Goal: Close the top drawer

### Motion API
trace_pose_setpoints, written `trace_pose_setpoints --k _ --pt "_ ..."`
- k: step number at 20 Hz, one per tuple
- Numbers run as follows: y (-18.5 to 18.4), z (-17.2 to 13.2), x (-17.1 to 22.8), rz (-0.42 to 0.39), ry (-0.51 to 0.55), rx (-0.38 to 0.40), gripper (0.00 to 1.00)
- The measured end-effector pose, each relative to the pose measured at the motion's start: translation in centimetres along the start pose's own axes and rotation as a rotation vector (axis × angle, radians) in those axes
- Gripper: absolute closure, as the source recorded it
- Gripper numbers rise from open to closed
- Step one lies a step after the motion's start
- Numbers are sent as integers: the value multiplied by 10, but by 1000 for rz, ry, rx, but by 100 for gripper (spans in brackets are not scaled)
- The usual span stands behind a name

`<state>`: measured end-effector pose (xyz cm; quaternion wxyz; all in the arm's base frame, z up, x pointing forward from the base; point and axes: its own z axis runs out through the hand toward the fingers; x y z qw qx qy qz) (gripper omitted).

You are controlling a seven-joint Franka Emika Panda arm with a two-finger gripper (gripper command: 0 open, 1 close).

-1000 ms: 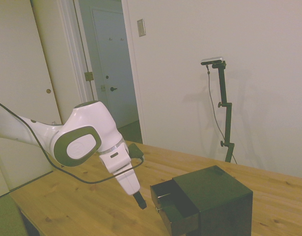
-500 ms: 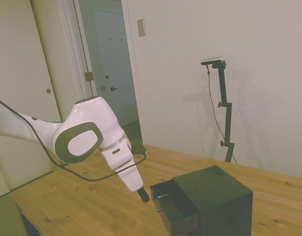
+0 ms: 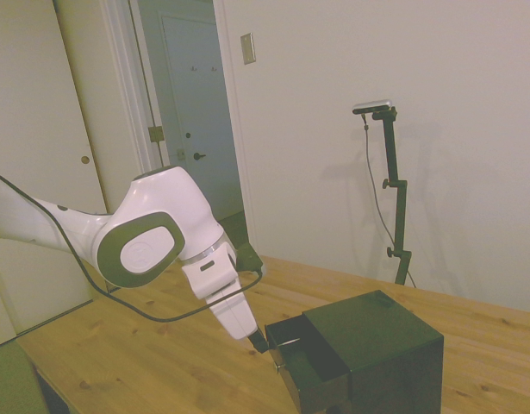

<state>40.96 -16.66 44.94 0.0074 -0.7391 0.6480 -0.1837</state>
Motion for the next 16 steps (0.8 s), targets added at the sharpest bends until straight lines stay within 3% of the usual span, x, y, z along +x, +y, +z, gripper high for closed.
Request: trace_pose_setpoints --k 16 --pt "-17 9 41 41 21 -10 100"
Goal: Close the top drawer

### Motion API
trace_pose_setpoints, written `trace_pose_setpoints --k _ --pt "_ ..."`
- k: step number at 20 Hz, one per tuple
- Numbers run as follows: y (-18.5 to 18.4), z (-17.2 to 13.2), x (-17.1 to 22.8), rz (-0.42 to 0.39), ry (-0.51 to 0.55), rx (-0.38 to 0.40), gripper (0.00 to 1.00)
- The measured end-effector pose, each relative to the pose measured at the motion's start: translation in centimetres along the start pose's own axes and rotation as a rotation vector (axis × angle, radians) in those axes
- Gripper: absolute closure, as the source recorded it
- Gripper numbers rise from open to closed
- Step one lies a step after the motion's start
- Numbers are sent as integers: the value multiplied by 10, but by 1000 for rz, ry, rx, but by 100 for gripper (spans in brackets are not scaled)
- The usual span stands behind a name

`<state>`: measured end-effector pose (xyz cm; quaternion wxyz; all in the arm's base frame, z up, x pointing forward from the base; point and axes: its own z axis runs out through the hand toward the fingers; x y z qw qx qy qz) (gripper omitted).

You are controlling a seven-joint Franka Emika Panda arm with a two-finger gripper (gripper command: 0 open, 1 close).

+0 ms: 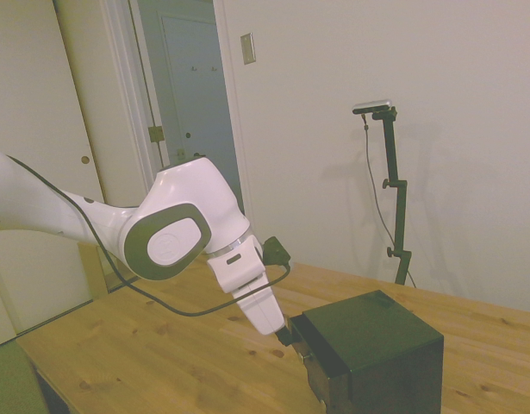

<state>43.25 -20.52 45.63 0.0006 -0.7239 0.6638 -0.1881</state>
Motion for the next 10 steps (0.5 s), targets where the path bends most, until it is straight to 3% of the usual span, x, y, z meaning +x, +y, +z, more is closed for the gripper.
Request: trace_pose_setpoints --k 10 --pt "-10 2 21 24 10 3 100"
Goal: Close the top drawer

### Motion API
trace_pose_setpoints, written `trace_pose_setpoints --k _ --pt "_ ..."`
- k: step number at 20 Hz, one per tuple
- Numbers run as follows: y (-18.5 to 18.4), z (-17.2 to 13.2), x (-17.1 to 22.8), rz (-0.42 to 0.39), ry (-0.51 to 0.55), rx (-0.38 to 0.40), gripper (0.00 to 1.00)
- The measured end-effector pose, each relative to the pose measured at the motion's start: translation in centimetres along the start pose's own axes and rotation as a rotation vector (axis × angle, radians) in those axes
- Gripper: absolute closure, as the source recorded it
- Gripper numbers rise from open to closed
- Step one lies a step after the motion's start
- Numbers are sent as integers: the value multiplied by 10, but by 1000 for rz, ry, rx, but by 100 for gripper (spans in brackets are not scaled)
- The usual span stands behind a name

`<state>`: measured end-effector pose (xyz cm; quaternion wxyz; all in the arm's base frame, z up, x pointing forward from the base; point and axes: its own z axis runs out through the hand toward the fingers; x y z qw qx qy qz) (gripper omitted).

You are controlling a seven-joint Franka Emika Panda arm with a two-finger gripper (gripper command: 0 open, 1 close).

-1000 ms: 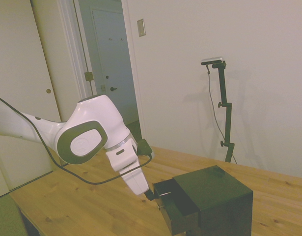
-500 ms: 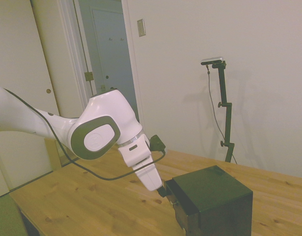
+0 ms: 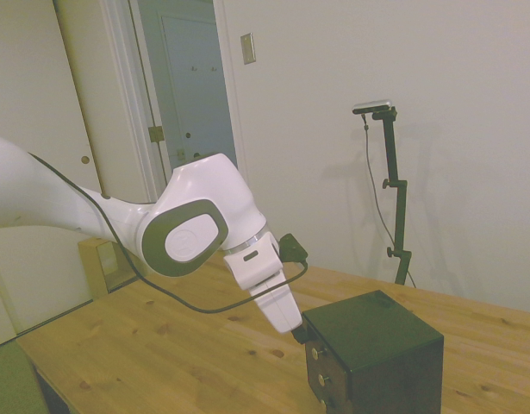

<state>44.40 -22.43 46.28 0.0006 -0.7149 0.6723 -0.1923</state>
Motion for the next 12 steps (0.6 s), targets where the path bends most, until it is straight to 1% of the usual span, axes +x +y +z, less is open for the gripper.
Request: trace_pose_setpoints --k 12 --pt "-4 1 8 3 3 -8 100"
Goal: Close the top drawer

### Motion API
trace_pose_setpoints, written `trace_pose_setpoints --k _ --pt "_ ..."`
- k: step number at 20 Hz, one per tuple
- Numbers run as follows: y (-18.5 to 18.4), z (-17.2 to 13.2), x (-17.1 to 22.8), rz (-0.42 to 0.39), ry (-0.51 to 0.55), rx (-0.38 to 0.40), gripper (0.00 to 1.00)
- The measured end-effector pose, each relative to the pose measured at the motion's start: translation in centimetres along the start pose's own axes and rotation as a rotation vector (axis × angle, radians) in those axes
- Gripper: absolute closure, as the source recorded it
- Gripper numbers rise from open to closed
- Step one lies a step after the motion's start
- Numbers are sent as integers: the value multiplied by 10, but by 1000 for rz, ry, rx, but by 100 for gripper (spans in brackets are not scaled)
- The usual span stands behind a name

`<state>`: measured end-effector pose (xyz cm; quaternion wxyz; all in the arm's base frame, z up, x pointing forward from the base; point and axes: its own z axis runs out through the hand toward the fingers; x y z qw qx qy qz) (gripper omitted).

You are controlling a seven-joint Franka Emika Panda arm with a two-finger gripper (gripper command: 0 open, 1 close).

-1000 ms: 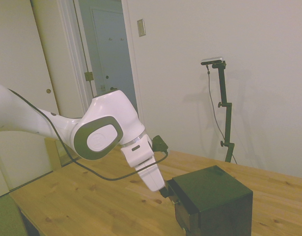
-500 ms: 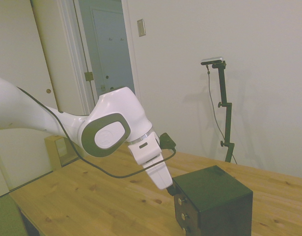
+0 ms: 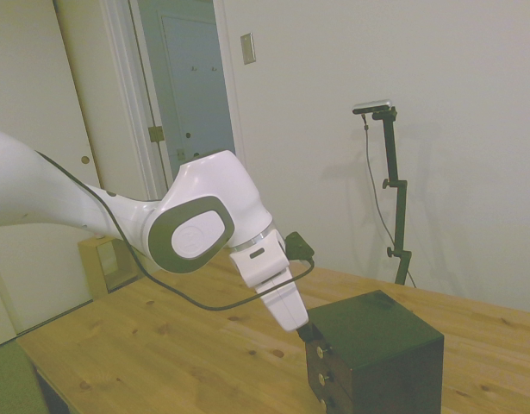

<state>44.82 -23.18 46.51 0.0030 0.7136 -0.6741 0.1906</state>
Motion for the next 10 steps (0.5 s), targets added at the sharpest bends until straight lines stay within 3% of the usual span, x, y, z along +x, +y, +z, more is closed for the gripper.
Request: trace_pose_setpoints --k 10 --pt "10 2 -31 -54 -25 -11 100"
